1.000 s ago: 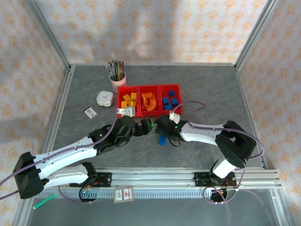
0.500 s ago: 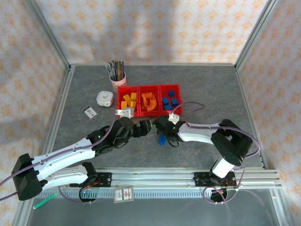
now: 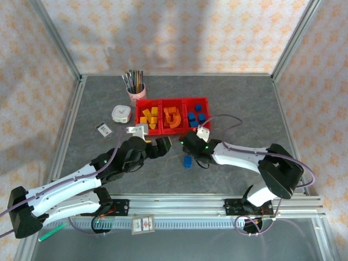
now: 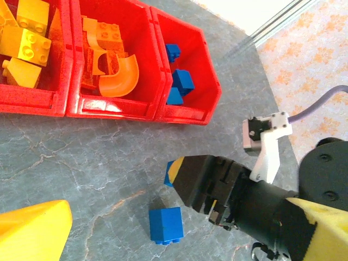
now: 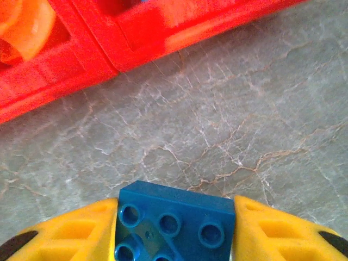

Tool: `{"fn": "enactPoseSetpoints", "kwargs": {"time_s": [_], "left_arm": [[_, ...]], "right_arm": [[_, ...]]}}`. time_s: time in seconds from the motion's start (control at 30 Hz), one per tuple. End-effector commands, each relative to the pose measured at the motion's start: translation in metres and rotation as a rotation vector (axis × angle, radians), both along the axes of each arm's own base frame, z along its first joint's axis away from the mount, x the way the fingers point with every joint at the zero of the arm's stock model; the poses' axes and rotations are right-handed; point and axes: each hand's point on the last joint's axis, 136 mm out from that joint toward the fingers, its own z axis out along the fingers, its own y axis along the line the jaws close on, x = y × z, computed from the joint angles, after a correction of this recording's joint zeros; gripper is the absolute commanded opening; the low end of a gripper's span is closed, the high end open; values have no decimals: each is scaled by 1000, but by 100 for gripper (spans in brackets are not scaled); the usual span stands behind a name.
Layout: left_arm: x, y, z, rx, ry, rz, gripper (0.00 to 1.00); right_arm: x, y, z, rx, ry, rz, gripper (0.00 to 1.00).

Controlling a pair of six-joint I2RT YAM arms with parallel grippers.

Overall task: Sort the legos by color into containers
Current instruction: Pick up the lego from the center of the table, then place the lego in the container, then pick up the lego from the bottom-center of the table.

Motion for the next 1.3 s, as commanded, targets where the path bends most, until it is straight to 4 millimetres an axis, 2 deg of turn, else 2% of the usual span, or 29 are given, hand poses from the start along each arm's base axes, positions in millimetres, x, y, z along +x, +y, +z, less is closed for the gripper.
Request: {"fn": "enactPoseSetpoints", "kwargs": {"time_s": [0.0,0.1,0.2,0.3,0.4,0.47,0.57,0.7,0.83,0.93,1.13,1.27], "left_arm": [[-1,11,-6,34,1,38,99],[2,15,-6,48,-5,55,99],[7,19,-4,49,2,70,99],[12,20,-5,60,-2,75,99],[19,20,-11,77,4,73,99],[25,18,-15,87,23,68,99],[30,16,-16,97,22,75,99],[37,15,-12,87,12,82,99],[39,12,-7,94,14,73,99],[38,10,-3,72,7,64,99],[34,11,-3,45,15,61,99],[28,18,-9,38,20,73,99]], "right_arm": [[16,-15,29,-55,-68,-23,47],[36,-23,52,-45,-115,-39,48],[61,-30,63,-8,-116,-55,48],[90,-36,74,-48,-152,-70,48],[121,-43,74,-95,-153,-94,48],[143,-40,73,-97,-150,-89,49],[171,-40,69,-132,-144,-96,57],[192,-38,69,-169,-149,-89,67],[193,-30,79,-142,-172,-46,73],[183,-23,85,-113,-170,-6,74],[139,-8,87,-109,-159,93,80],[103,-7,76,-109,-123,141,83]]}}
